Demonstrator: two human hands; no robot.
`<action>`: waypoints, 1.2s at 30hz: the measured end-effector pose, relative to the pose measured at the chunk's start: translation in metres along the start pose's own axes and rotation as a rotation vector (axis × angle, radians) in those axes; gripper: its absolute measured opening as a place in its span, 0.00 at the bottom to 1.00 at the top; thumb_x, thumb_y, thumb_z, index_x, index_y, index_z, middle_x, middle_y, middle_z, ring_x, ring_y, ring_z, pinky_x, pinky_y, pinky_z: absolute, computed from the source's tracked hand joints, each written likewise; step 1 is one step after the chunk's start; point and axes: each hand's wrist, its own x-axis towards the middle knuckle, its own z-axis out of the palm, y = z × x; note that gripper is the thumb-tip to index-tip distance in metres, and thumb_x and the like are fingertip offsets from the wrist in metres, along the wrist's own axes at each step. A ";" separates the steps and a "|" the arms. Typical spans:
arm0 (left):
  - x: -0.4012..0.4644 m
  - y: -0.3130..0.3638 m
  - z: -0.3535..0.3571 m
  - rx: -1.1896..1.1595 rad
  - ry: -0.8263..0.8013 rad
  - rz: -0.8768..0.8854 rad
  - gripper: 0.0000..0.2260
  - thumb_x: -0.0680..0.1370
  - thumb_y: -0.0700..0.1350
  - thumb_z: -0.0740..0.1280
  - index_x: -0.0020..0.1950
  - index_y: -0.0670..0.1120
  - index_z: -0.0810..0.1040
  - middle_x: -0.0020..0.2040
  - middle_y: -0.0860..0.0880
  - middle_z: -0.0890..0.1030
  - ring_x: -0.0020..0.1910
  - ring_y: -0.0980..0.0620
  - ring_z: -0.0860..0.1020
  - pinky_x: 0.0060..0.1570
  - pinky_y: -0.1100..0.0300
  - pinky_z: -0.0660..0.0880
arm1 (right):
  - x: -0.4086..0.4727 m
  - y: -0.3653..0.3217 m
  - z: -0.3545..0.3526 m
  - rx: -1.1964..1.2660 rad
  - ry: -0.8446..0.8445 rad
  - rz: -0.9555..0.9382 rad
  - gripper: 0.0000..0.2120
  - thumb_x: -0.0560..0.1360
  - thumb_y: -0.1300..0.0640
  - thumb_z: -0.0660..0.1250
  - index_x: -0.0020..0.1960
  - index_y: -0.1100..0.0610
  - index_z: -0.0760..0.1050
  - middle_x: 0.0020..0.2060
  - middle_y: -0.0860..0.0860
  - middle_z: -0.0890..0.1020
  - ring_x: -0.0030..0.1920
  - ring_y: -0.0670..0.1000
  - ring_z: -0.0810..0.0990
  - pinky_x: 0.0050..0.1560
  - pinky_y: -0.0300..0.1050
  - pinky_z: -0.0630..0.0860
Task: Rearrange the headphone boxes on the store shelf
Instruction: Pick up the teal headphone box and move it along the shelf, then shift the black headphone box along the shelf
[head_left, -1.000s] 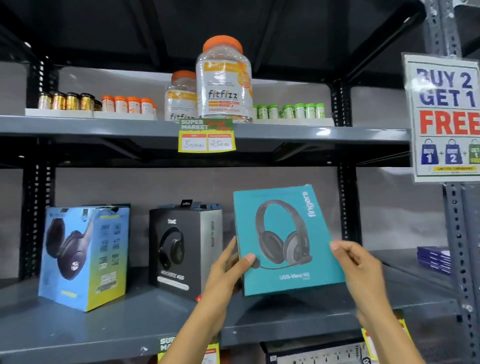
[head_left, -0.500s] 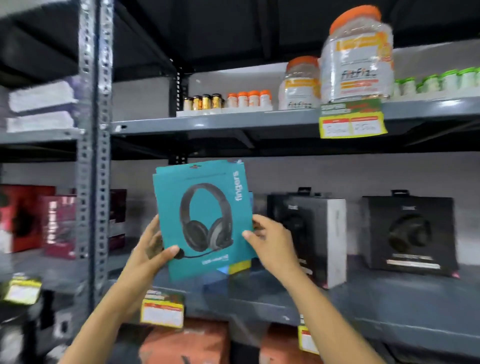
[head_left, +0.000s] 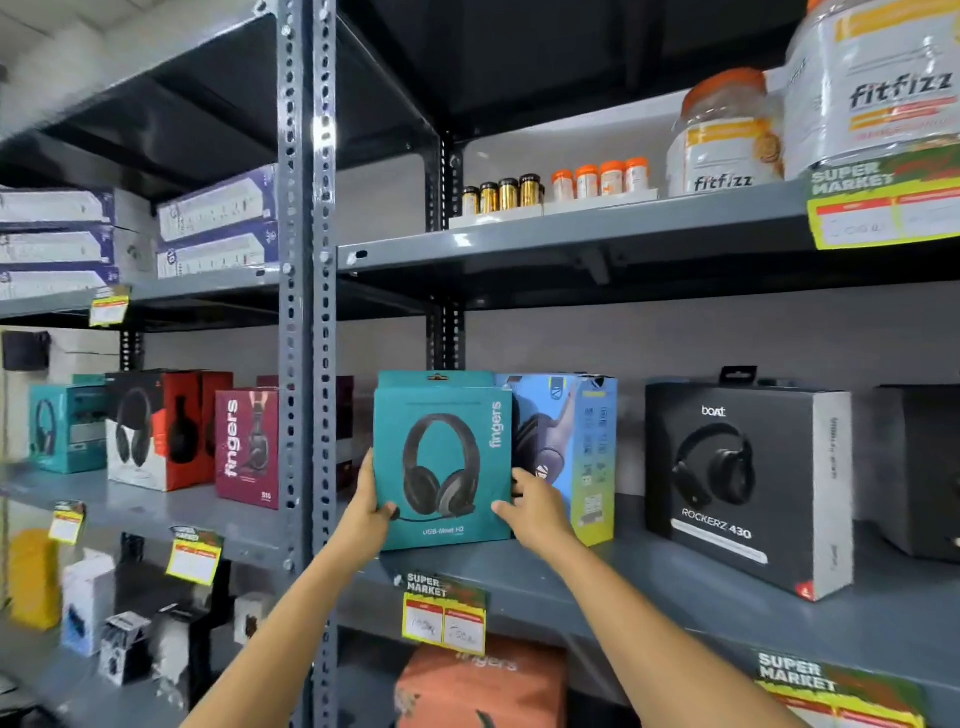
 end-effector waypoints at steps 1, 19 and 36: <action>-0.001 -0.001 0.001 -0.013 0.027 -0.011 0.34 0.80 0.31 0.55 0.78 0.52 0.43 0.76 0.45 0.61 0.72 0.47 0.64 0.67 0.54 0.65 | -0.003 -0.001 -0.001 0.020 -0.025 -0.003 0.15 0.74 0.56 0.68 0.61 0.54 0.74 0.58 0.54 0.83 0.54 0.56 0.83 0.54 0.54 0.80; 0.033 0.125 0.284 -0.212 -0.095 0.032 0.20 0.80 0.39 0.61 0.71 0.36 0.65 0.69 0.38 0.70 0.71 0.41 0.67 0.69 0.54 0.62 | -0.106 0.077 -0.158 -0.127 0.861 0.386 0.39 0.78 0.52 0.63 0.78 0.67 0.45 0.79 0.63 0.51 0.79 0.60 0.51 0.75 0.56 0.55; 0.015 0.138 0.252 -0.166 0.060 0.103 0.07 0.73 0.44 0.72 0.50 0.46 0.83 0.45 0.46 0.84 0.42 0.49 0.80 0.46 0.54 0.77 | -0.148 0.074 -0.251 -0.107 0.741 0.258 0.22 0.75 0.55 0.70 0.27 0.58 0.64 0.21 0.51 0.68 0.22 0.48 0.66 0.25 0.44 0.62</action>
